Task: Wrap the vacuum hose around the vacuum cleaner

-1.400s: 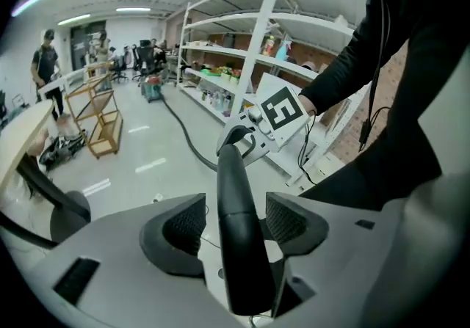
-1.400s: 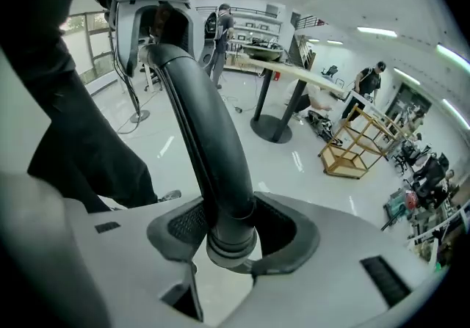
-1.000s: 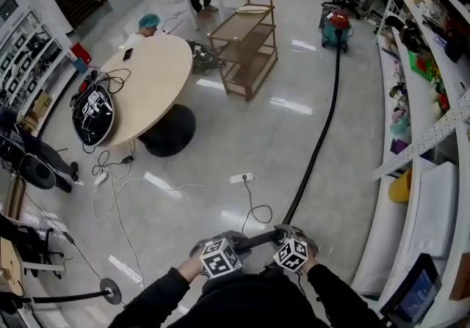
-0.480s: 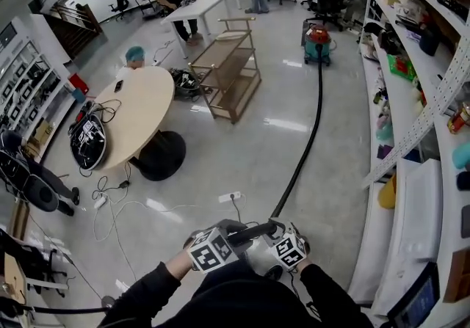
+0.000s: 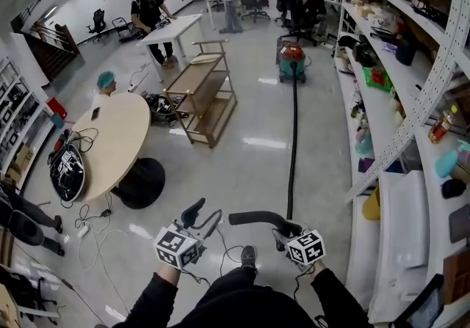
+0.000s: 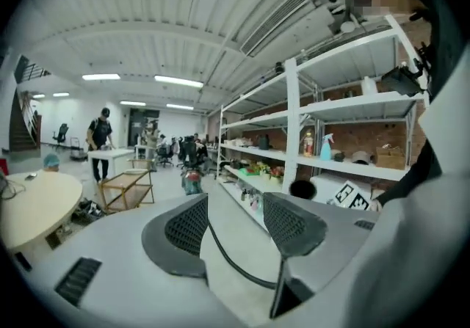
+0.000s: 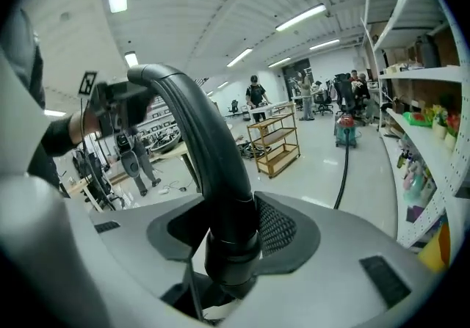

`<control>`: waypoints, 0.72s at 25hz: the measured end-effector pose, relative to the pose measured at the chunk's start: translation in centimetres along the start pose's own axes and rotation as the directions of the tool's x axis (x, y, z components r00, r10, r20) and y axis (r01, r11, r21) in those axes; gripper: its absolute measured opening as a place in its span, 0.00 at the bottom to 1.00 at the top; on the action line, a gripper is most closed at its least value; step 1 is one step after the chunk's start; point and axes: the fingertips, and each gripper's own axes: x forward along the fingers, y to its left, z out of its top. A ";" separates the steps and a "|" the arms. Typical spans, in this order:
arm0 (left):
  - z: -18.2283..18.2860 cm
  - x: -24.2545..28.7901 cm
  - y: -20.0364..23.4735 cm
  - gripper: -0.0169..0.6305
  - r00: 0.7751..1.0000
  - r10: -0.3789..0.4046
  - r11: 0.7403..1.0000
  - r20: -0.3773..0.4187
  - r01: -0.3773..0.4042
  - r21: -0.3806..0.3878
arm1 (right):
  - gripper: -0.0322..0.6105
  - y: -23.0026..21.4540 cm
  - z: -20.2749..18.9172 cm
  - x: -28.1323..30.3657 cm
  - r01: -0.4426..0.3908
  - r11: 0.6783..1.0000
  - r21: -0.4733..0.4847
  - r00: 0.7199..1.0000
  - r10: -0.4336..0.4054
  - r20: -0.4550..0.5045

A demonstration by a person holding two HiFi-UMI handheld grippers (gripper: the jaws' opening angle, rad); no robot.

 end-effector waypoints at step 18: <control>-12.2 21.7 -6.2 0.44 0.760 -0.587 0.774 -0.279 0.628 0.084 | 0.35 -4.2 20.9 7.2 -0.171 0.925 0.338 0.976 0.114 0.184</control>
